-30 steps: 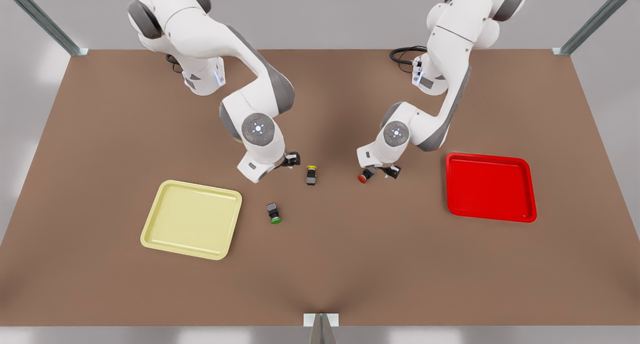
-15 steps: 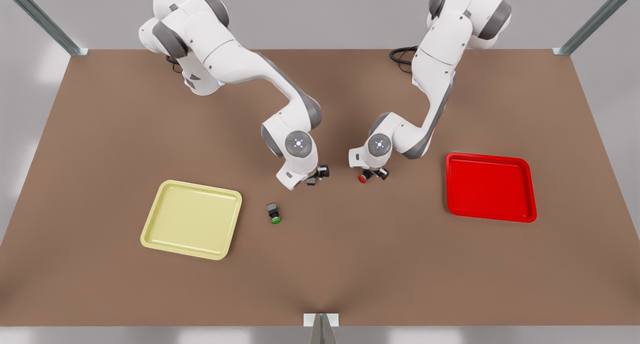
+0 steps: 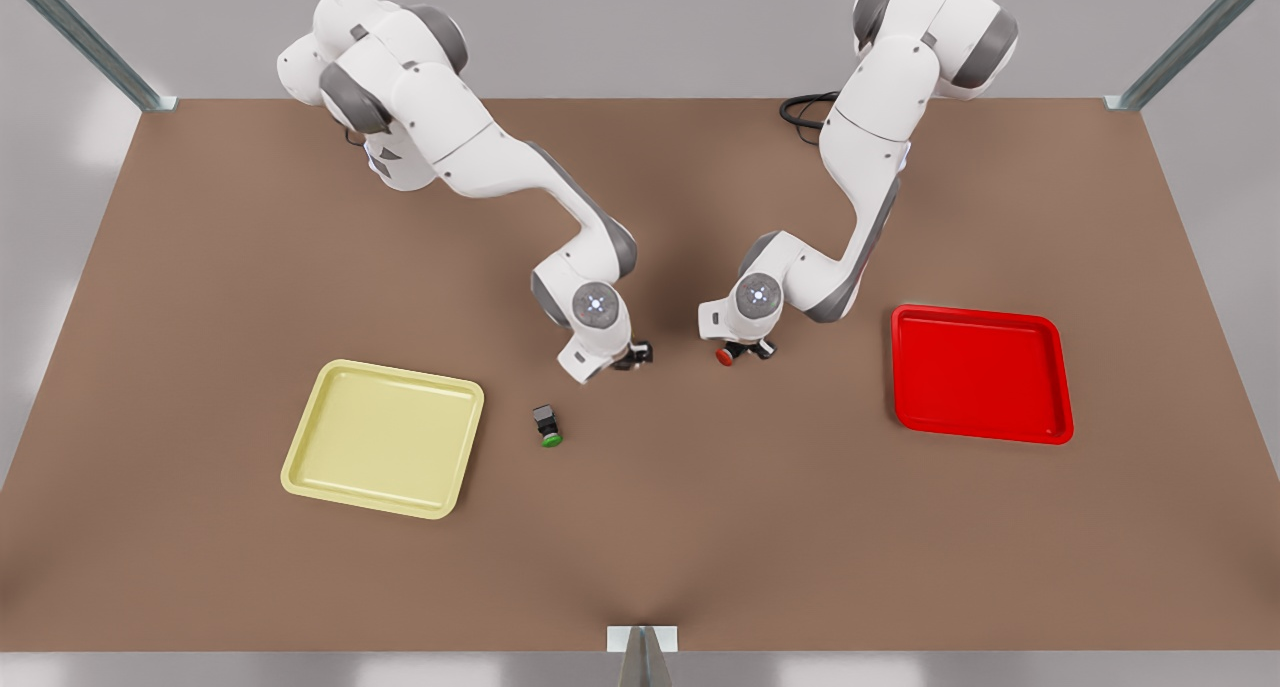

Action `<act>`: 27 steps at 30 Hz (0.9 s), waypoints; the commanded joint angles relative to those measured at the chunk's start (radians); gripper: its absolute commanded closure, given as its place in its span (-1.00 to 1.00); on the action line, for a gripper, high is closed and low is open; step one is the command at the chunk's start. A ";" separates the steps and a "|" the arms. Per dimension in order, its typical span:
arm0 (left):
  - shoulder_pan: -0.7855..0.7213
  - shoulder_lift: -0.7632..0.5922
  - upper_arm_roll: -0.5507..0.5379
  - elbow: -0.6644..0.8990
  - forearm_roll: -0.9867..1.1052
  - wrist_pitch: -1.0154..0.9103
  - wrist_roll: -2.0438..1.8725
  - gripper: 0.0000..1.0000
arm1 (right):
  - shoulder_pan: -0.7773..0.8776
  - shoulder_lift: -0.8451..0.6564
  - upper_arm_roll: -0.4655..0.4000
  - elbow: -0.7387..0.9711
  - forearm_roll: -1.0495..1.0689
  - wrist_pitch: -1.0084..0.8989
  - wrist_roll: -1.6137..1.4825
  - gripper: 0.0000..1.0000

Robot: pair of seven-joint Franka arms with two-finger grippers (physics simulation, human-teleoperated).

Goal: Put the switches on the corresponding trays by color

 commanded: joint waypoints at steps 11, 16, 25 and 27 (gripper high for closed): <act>0.002 0.000 0.002 0.003 0.002 0.000 0.000 -0.10 | 0.001 0.042 0.020 0.001 0.000 0.068 0.071 -0.85; 0.002 0.001 0.002 0.005 0.002 0.001 0.000 -0.07 | -0.008 0.041 0.021 0.001 0.003 0.058 0.097 -0.32; 0.002 0.006 0.002 0.005 0.002 0.005 0.000 -0.04 | -0.008 0.042 0.020 0.001 0.003 0.056 0.097 -0.04; 0.002 0.008 0.003 0.006 0.002 0.006 0.000 -0.04 | -0.008 0.042 0.020 0.001 0.003 0.055 0.097 -0.03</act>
